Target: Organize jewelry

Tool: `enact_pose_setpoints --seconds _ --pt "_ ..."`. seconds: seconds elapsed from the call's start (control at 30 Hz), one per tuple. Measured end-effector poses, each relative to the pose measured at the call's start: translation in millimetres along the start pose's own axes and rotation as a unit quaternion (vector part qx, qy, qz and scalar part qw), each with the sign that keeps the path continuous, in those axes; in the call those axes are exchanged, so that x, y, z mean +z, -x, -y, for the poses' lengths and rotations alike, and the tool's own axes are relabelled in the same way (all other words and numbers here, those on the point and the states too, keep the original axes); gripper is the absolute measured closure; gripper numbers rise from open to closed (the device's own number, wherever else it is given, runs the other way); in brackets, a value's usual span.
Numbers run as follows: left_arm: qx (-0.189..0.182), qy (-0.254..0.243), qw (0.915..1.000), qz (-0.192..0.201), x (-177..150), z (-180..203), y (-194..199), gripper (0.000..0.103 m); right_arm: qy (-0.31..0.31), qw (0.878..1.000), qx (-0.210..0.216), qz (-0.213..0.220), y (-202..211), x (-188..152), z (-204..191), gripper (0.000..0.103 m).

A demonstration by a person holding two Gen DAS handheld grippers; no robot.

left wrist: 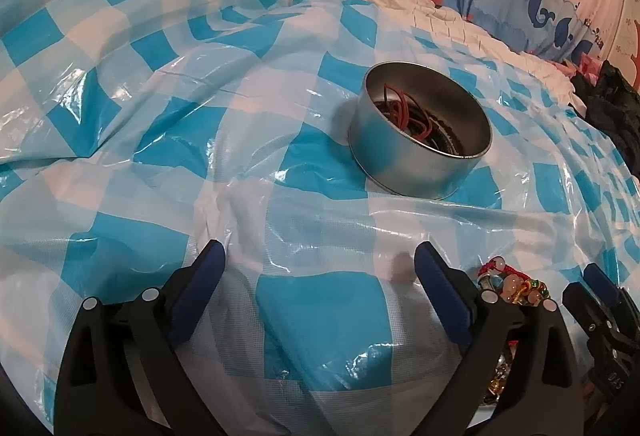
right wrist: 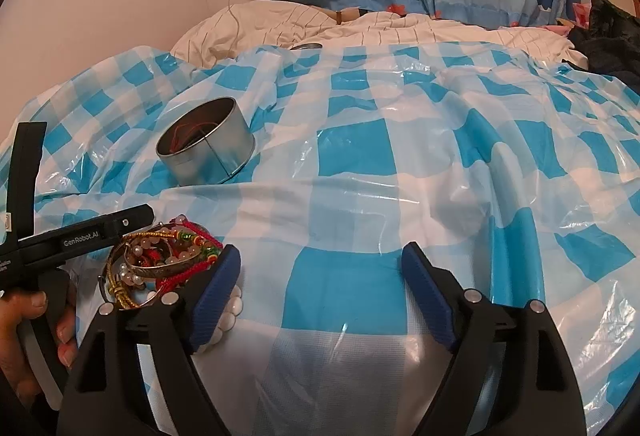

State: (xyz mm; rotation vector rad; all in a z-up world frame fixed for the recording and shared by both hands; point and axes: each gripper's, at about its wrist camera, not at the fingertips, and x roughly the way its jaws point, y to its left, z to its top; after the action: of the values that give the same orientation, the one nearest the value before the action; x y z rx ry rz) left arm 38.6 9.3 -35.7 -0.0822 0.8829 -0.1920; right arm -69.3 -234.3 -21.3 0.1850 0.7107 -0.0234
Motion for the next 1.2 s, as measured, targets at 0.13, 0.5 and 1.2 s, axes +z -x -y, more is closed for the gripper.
enact_pose_setpoints --seconds 0.13,0.5,1.2 --pt "0.005 -0.005 1.0000 -0.002 -0.1 1.8 -1.0 0.011 0.001 1.000 0.000 -0.002 -0.6 -1.0 -0.9 0.021" --pt "0.010 -0.011 0.9999 -0.005 0.5 4.5 -2.8 0.010 0.004 1.000 0.001 -0.003 -1.3 -2.2 -1.7 0.020" --pt "0.011 -0.011 0.9999 -0.006 0.8 5.2 -3.4 0.009 0.004 1.000 0.001 -0.004 -0.8 -1.7 -2.1 0.016"
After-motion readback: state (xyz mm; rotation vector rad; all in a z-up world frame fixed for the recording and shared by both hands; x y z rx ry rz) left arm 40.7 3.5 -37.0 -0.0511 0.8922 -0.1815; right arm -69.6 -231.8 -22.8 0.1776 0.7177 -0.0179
